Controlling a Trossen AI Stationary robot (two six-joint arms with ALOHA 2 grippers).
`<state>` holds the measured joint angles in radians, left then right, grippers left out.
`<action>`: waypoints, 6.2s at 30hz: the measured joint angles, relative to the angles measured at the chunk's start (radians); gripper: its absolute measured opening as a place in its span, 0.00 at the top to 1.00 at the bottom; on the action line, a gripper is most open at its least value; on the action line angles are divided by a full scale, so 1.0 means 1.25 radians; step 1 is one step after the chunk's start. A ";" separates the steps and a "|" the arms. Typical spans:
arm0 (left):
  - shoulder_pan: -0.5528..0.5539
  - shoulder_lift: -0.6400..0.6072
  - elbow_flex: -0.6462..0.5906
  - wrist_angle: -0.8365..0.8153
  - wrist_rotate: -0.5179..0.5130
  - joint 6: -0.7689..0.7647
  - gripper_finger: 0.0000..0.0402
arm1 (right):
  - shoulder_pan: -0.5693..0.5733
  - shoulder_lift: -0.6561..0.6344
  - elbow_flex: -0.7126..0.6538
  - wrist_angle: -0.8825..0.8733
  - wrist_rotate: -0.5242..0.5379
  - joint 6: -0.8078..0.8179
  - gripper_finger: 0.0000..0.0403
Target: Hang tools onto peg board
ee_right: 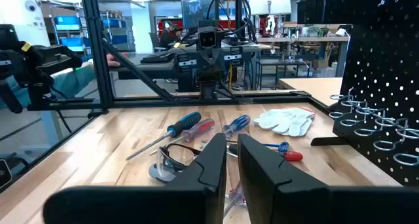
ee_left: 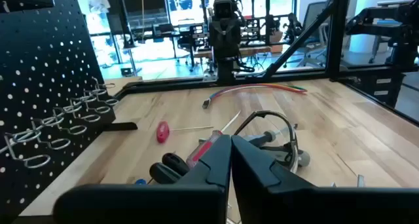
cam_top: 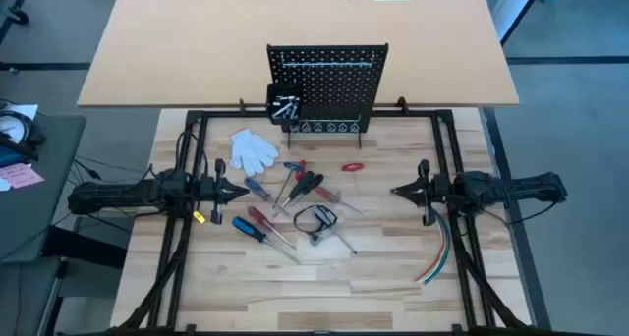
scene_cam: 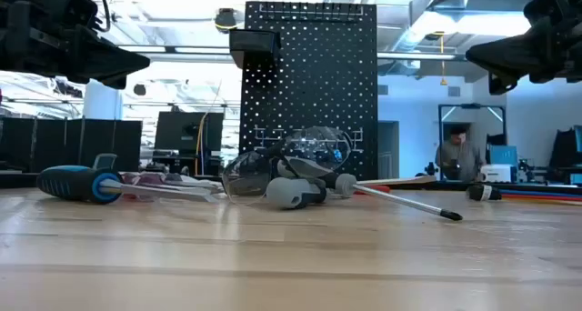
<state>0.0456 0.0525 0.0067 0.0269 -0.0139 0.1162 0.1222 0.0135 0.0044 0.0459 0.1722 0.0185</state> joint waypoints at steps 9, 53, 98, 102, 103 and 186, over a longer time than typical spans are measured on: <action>0.000 0.000 0.000 0.000 0.000 0.000 0.98 | 0.000 0.000 0.000 0.000 0.000 0.000 0.88; 0.000 0.000 0.000 0.000 0.000 0.000 0.98 | -0.095 0.355 0.029 0.342 0.053 0.237 0.83; 0.000 -0.001 0.000 0.037 0.000 -0.076 0.98 | -0.382 1.252 0.569 -0.139 0.002 -0.271 0.43; 0.000 -0.001 0.000 0.036 0.000 -0.096 0.98 | -0.400 1.278 0.569 -0.135 -0.068 -0.314 0.43; 0.000 -0.001 0.000 0.036 0.000 -0.100 0.98 | -0.403 1.289 0.569 -0.130 -0.079 -0.327 0.43; 0.000 0.000 0.000 0.007 0.010 -0.205 0.98 | -0.327 1.418 0.540 0.129 -0.098 -0.133 0.73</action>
<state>0.0454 0.0521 0.0067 0.0351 -0.0017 -0.1396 -0.2864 1.7862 0.6794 0.2068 0.0499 -0.1473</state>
